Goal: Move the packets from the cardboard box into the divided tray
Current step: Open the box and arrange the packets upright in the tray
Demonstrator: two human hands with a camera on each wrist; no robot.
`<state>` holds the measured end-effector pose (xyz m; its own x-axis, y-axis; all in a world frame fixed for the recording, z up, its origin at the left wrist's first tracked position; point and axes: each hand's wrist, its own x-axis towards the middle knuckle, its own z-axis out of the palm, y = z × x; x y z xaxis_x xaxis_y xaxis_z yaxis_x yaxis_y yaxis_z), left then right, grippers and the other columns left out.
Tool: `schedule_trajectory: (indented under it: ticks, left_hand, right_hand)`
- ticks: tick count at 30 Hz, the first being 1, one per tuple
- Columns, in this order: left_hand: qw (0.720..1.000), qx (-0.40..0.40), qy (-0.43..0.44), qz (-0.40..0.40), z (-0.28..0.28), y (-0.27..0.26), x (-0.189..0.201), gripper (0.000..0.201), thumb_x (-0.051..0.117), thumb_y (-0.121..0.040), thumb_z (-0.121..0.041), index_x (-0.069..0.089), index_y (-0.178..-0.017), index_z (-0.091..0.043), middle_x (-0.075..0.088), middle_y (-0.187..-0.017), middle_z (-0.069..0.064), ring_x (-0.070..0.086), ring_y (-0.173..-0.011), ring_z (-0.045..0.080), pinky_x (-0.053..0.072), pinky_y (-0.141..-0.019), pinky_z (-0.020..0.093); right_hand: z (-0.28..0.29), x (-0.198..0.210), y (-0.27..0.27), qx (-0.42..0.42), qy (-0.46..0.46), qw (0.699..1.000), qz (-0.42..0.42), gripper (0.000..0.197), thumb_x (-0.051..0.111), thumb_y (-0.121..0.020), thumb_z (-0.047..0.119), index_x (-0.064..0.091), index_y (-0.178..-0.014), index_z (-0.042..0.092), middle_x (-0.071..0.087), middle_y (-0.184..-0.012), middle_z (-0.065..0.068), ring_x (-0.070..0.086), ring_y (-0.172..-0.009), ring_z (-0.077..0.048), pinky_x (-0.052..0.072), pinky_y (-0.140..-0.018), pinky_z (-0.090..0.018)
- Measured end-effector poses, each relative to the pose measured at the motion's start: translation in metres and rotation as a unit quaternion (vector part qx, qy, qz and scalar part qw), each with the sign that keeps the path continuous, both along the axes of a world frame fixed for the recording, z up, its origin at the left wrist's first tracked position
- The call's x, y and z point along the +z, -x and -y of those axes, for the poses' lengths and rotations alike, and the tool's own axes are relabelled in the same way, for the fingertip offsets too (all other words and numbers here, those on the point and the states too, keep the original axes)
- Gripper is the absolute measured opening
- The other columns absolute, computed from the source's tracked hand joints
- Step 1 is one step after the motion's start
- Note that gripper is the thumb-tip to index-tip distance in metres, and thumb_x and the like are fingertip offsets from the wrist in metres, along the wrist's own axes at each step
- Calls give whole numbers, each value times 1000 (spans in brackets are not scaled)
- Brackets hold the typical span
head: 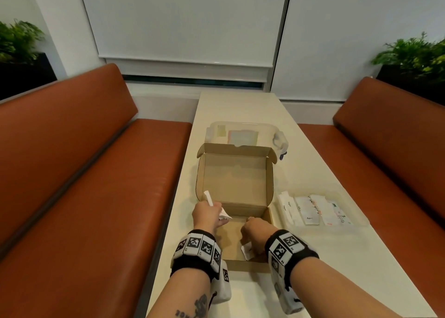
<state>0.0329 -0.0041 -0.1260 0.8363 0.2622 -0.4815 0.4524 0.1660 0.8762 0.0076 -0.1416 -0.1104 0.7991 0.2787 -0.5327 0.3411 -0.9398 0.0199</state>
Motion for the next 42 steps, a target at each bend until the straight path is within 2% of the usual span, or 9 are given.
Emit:
schedule_trajectory:
  ticks: [7,12,15,20,24,29,33,37,42]
  left_hand:
    - [997,-30,23,66,20,8,19,25,54,-89,8,48,-109,-6,52,-110,17,57,-103,37,59,-66,40]
    - [986,-62,11,152,56,9,40,61,59,-88,4,32,-131,-29,43,-119,10,60,-96,31,58,-53,33]
    - [976,-101,10,194,89,9,46,73,59,-88,3,28,-134,-46,40,-111,0,62,-87,24,57,-53,31]
    - [971,-167,-39,168,150,3,50,27,47,-97,-3,69,-90,-19,58,-106,11,62,-87,21,59,-60,25]
    - [977,-161,-13,141,188,-4,45,22,45,-97,-3,62,-112,0,60,-102,15,62,-90,25,59,-61,24]
    - [977,-160,34,134,217,-10,46,21,59,-91,-6,61,-112,-2,61,-97,14,65,-82,22,59,-62,25]
    - [974,-173,-57,136,228,-12,39,7,65,-88,-6,63,-94,-8,61,-104,18,67,-81,25,59,-61,24]
    - [973,-173,-87,127,224,-15,32,9,65,-88,-7,60,-95,-6,57,-108,13,67,-74,26,57,-56,21]
    - [971,-188,-93,112,217,-16,26,8,65,-88,-6,60,-87,-13,57,-90,1,65,-70,16,60,-67,31]
  right_hand:
    - [17,1,-2,-93,-177,978,53,25,63,-86,7,62,-112,9,64,-114,-10,62,-101,-23,51,-89,-28]
    - [67,27,-13,-270,-449,847,93,30,69,-81,4,62,-108,16,66,-89,-8,62,-70,-13,52,-59,-20]
    - [102,39,-20,-345,-534,758,146,13,65,-78,3,65,-91,6,67,-72,-15,60,-61,-21,55,-69,-38]
    - [149,44,-23,-405,-644,638,118,15,64,-78,-9,55,-78,3,61,-78,-17,61,-67,-24,57,-62,-29]
    - [183,41,-24,-424,-685,585,93,20,65,-78,-12,55,-83,5,64,-75,-12,63,-67,-24,58,-64,-28]
    - [217,31,-28,-426,-689,580,87,22,70,-78,-4,54,-80,11,65,-71,-2,61,-65,-16,46,-60,-24]
    - [228,26,-33,-402,-690,599,59,15,69,-80,0,59,-87,9,67,-78,-5,63,-66,-15,49,-60,-23]
    - [237,26,-44,-375,-642,661,105,13,61,-90,15,68,-100,14,67,-90,0,59,-80,-13,48,-67,-20]
    - [233,25,-52,-266,-523,803,105,10,69,-83,14,74,-92,13,67,-77,6,59,-73,-3,39,-63,-8]
